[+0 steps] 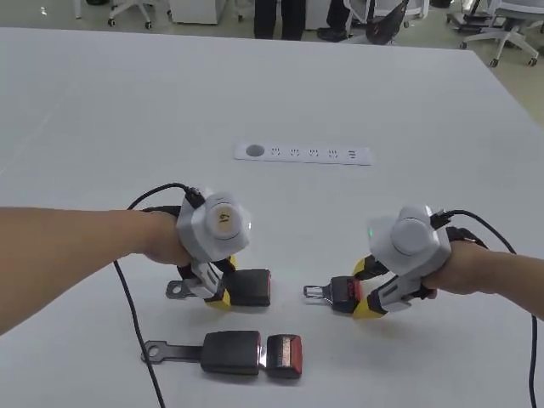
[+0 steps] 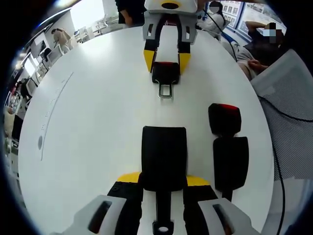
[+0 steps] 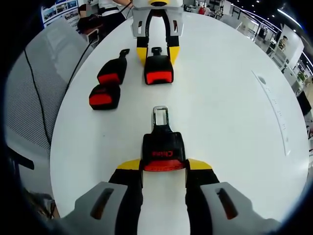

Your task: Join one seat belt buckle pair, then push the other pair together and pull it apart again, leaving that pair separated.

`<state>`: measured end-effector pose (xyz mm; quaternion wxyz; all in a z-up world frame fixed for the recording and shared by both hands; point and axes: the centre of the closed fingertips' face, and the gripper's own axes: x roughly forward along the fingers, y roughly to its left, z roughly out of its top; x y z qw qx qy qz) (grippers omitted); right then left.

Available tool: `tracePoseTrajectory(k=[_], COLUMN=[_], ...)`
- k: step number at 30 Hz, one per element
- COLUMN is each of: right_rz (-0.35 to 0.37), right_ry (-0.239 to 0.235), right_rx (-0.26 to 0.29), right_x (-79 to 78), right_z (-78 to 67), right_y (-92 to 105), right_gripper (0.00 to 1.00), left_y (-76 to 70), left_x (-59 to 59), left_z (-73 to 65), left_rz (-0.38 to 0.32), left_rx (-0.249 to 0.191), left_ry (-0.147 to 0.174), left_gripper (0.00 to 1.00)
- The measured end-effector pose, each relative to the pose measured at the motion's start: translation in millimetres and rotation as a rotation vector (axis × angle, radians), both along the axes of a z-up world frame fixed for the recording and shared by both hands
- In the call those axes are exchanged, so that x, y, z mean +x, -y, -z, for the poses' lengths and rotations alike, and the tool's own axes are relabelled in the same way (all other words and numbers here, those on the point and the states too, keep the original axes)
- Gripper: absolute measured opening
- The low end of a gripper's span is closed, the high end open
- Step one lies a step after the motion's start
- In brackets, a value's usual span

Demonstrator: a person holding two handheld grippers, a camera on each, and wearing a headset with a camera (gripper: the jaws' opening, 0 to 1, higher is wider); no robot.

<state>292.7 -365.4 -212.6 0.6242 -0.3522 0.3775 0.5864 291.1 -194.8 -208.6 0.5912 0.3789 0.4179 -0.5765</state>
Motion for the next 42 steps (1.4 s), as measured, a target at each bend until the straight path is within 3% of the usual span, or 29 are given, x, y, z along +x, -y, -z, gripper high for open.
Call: tracePoseTrajectory(k=[4, 21, 26, 34, 42], right_rz=[-0.004, -0.028, -0.022, 0.004, 0.033], right_ry=[0.002, 0.036, 0.043, 0.059, 0.084], right_rx=[-0.004, -0.035, -0.035, -0.025, 0.000], right_x=[0.3, 0.8, -5.3, -6.3, -9.4], right_z=[0.1, 2.1, -7.0, -11.6, -14.5], right_y=[-0.5, 3.1, 7.6, 17.2, 20.6], right_gripper=[0.32, 0.39, 0.41, 0.48, 0.51], left_y=[-3.0, -1.1, -3.8, -11.9, -31.3], left_x=[4.1, 4.0, 3.9, 2.1, -5.3], left_z=[5.8, 1.4, 2.0, -6.7, -7.4], left_rz=[0.003, 0.007, 0.007, -0.021, -0.056], left_rx=[0.000, 0.022, 0.040, 0.030, 0.014], left_ry=[0.001, 0.020, 0.029, 0.043, 0.049], left_gripper=[0.32, 0.36, 0.37, 0.39, 0.43])
